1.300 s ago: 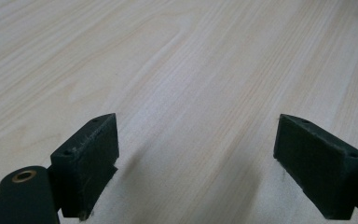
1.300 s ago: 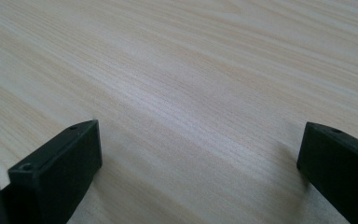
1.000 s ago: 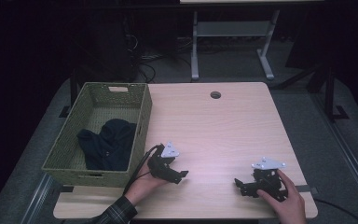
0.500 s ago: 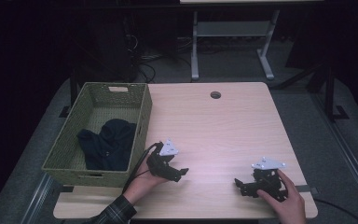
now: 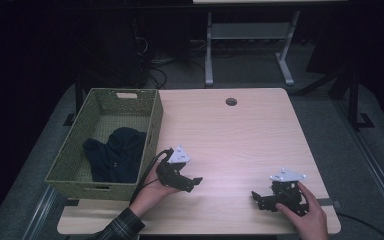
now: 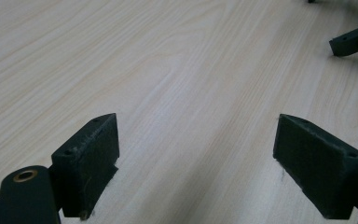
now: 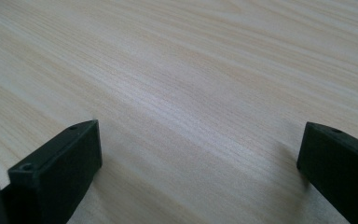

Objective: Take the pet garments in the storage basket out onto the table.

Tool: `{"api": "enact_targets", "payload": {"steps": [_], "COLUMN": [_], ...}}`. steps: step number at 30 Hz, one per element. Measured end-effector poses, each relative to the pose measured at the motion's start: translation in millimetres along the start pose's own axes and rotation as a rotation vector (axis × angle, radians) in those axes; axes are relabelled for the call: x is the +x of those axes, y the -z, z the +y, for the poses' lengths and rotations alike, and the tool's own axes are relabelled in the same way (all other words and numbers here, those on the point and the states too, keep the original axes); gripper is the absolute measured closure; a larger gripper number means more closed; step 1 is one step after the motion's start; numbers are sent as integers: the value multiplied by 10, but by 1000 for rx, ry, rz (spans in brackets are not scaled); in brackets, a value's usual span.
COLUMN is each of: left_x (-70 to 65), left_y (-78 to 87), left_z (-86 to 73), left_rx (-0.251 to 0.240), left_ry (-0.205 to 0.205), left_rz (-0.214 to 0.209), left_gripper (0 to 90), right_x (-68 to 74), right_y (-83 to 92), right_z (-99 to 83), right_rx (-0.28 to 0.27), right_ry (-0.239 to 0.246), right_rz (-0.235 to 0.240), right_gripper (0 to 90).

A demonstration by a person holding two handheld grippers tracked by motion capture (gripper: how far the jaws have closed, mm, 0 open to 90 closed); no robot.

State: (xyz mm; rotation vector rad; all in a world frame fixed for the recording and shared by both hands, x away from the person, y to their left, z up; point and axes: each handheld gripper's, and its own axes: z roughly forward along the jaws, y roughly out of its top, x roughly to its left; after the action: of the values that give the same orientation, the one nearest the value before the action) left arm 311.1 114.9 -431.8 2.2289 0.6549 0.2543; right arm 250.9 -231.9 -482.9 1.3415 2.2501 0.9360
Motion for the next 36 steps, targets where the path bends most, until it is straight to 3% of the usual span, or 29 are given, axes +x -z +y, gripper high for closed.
{"api": "enact_targets", "payload": {"steps": [20, 36], "left_x": [-5, 29], "left_y": [126, 277], "left_z": [150, 293], "left_rx": [6, -47], "left_ry": [-5, 21], "left_rz": [-8, -54], "left_gripper": [139, 136], "right_x": [0, 0], "right_y": [0, 0], "right_z": [0, 0], "right_rx": [0, 0], "right_ry": [0, 1], "right_rz": [0, 0], "right_gripper": [0, 0]}}
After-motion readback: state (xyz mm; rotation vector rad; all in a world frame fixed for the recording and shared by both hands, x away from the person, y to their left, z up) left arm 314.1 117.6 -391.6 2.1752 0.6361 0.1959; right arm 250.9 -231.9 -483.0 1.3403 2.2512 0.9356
